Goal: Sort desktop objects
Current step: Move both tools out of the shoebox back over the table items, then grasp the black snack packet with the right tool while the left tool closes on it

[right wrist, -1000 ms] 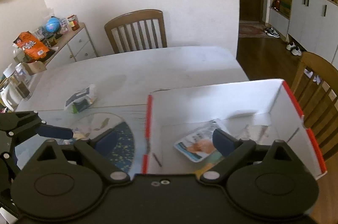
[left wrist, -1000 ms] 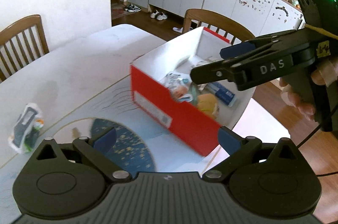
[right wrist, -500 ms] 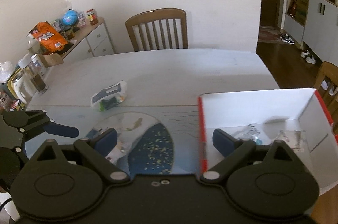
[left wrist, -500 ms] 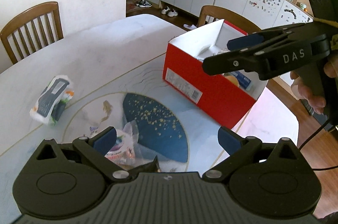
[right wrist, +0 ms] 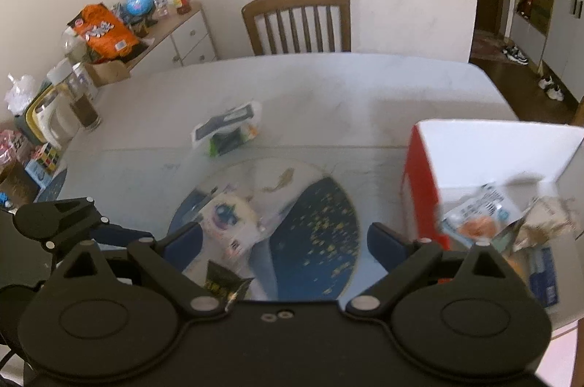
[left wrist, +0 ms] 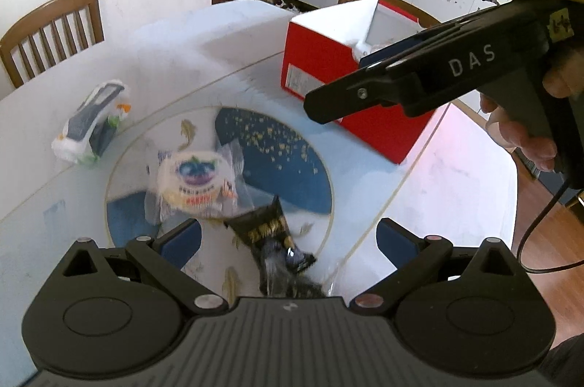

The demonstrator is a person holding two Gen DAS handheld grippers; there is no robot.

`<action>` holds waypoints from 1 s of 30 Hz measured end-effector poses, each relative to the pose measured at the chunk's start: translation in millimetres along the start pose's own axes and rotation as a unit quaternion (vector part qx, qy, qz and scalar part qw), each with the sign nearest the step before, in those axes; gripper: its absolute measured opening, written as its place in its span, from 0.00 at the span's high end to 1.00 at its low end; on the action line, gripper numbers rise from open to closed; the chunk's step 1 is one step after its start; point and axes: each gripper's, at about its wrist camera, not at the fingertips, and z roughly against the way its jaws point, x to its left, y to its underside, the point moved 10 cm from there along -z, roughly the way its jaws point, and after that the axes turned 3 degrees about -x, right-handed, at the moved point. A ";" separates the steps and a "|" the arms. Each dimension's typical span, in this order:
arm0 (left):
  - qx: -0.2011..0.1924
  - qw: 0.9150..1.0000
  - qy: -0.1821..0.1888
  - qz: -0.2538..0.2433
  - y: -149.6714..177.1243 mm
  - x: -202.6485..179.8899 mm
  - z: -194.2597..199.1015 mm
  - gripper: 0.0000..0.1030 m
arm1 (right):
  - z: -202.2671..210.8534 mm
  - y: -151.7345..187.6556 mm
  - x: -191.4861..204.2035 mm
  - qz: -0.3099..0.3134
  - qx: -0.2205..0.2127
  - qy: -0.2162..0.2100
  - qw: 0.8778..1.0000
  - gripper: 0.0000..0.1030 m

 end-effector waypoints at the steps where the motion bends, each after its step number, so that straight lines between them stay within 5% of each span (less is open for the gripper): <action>1: -0.001 1.000 -0.002 0.001 3.2 1.2 0.1 0.00 | -2.3 3.1 2.8 -0.001 0.003 -0.001 1.000 0.05; 17: 0.008 1.000 -0.001 -0.017 54.7 -3.9 -17.9 0.00 | -43.2 44.7 36.4 -0.012 0.051 0.000 0.999 0.06; 30: 0.013 1.000 -0.009 -0.020 64.2 -2.1 -33.1 0.01 | -72.2 64.9 52.7 -0.026 0.079 -0.002 0.997 0.08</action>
